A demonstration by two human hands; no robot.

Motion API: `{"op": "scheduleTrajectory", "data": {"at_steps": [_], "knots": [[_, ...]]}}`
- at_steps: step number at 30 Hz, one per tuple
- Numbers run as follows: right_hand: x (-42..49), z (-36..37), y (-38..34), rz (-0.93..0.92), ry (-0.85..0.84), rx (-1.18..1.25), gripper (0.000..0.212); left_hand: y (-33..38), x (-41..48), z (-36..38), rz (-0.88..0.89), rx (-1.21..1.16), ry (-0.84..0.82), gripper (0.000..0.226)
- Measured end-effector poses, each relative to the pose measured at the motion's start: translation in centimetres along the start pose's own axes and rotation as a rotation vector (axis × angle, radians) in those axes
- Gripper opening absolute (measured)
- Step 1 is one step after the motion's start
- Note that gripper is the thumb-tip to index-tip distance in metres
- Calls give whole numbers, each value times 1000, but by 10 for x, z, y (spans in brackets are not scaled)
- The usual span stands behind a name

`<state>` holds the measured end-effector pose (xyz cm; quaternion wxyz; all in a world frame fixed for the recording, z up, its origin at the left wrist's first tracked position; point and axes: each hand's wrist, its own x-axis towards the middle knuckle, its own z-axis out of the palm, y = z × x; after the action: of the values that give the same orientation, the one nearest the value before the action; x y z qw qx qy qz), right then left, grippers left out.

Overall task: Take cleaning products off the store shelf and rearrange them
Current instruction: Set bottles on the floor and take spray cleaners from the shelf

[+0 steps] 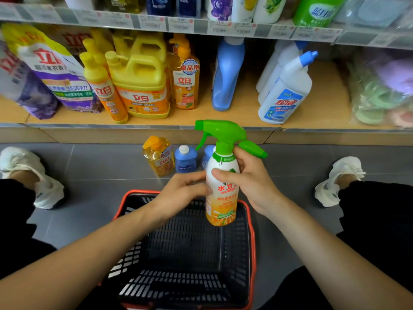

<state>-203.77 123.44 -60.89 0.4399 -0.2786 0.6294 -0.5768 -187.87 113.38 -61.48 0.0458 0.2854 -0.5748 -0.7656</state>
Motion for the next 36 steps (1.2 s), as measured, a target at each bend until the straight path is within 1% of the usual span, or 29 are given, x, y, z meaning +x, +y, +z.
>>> {"op": "scheduleTrajectory", "data": {"at_steps": [2,4,6,9,11,13,16,19,21,24,26,28,30,33,36], "knots": [[0,-2,1,-43,-33,-64,43,9,4,-8,34,31,139,30],[1,-5,1,-55,-38,-90,45,17,5,-14,89,-9,276,34],[2,-7,1,-68,-51,-115,43,25,6,-22,221,-81,344,34],[2,-7,0,-80,-109,-148,44,35,4,-30,423,-89,350,26],[2,-7,-1,-70,-137,-149,45,40,1,-31,489,-29,368,23],[2,-7,0,-68,-147,-151,46,42,-2,-32,496,-10,381,23],[3,-7,2,-95,-111,-180,45,43,-8,-31,462,-40,362,21],[5,-7,1,-149,-80,-256,51,42,-11,-28,456,-47,334,16],[7,-9,1,-179,-73,-291,56,42,-13,-27,505,60,335,12],[9,-14,0,-183,-76,-279,56,42,-17,-28,605,300,384,21],[8,-16,-2,-156,-103,-237,54,45,-18,-29,752,471,401,27],[6,-15,-2,-127,-130,-181,55,48,-18,-32,939,656,392,27],[3,-11,-1,-106,-137,-126,57,50,-17,-35,1028,752,391,25],[2,-8,0,-95,-149,-91,56,50,-18,-36,1024,736,400,25],[3,-8,1,-99,-165,-82,55,49,-19,-35,877,602,420,26]]}}
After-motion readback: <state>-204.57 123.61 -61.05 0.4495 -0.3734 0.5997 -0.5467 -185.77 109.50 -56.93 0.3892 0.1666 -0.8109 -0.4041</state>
